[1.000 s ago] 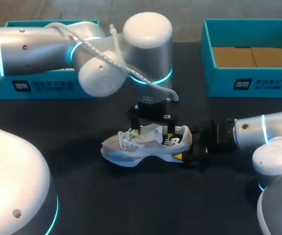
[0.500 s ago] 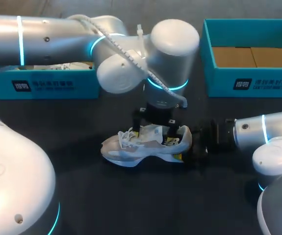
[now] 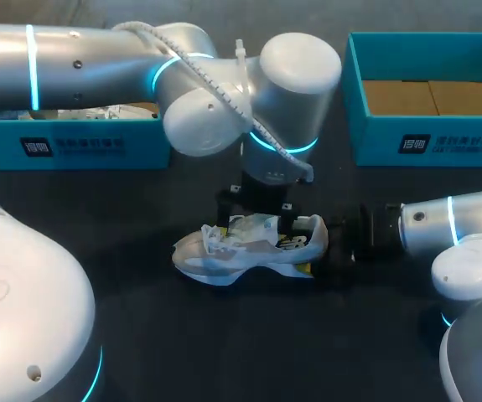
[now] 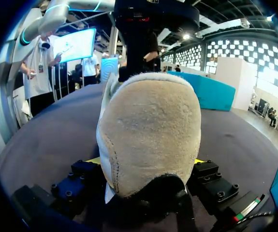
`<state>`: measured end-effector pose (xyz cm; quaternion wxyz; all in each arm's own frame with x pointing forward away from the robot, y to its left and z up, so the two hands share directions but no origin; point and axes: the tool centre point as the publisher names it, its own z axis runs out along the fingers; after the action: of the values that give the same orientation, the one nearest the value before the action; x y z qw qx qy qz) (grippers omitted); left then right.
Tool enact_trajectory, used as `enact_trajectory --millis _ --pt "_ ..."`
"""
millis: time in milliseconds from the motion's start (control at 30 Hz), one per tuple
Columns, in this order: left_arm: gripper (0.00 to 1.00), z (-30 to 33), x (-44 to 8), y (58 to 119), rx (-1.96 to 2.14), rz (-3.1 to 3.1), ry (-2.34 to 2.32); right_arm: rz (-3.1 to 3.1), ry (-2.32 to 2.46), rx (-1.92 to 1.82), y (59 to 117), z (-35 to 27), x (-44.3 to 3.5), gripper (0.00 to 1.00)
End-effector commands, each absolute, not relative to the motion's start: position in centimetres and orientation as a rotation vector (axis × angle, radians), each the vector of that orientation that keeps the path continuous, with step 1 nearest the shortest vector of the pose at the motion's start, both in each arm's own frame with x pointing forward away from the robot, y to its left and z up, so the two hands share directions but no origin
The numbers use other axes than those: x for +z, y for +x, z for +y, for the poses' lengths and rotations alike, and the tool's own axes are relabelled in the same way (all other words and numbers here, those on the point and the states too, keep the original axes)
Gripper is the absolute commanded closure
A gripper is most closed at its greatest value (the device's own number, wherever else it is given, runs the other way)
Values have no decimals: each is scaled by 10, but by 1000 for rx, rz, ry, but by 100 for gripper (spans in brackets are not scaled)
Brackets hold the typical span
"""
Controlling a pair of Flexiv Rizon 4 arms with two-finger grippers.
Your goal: Take the shoe out of the shoebox, open the shoe tongue, remove and reinsert the insole, then place the shoe into the shoebox
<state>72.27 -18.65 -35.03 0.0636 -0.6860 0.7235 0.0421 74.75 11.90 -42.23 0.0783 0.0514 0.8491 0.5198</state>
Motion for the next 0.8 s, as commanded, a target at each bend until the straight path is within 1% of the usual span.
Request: enact_trajectory --millis 33,100,133,167,200,233,267,300,367,400,433,467,500,800 --pt "0 -169 -336 715 77 2193 -2091 2546 157 1548 747 121 -422 100" --pt "0 -168 -334 713 71 2192 -2096 2546 157 1548 747 121 -422 100" --pt "17 -167 -333 712 70 2190 -2104 2546 157 1548 747 121 -422 100" --pt "17 -167 -333 711 70 2189 -2106 2546 157 1548 747 121 -422 100" --pt "37 -166 -332 710 62 2191 -2119 2546 157 1548 747 121 -422 100" --pt "43 -165 -331 709 54 2191 -2128 2546 157 1548 747 121 -422 100" --pt "43 -165 -330 709 53 2190 -2132 2546 157 1548 747 121 -422 100" --pt "51 -163 -328 708 41 2201 -2147 2546 157 1548 747 121 -422 100" --pt "55 -162 -325 707 20 2222 -2174 2546 157 1548 747 121 -422 100" --pt "62 -160 -322 707 -3 2242 -2193 2546 157 1548 747 121 -422 100" --pt "77 -159 -320 707 -15 2248 -2207 2546 157 1548 747 121 -422 100" --pt "87 -158 -319 707 -27 2255 -2215 2546 157 1548 747 121 -422 100" --pt "100 -155 -317 706 -48 2272 -2234 2546 157 1548 747 121 -422 100" --pt "100 -132 -298 705 -184 2320 -2339 2546 157 1548 747 121 -422 100"
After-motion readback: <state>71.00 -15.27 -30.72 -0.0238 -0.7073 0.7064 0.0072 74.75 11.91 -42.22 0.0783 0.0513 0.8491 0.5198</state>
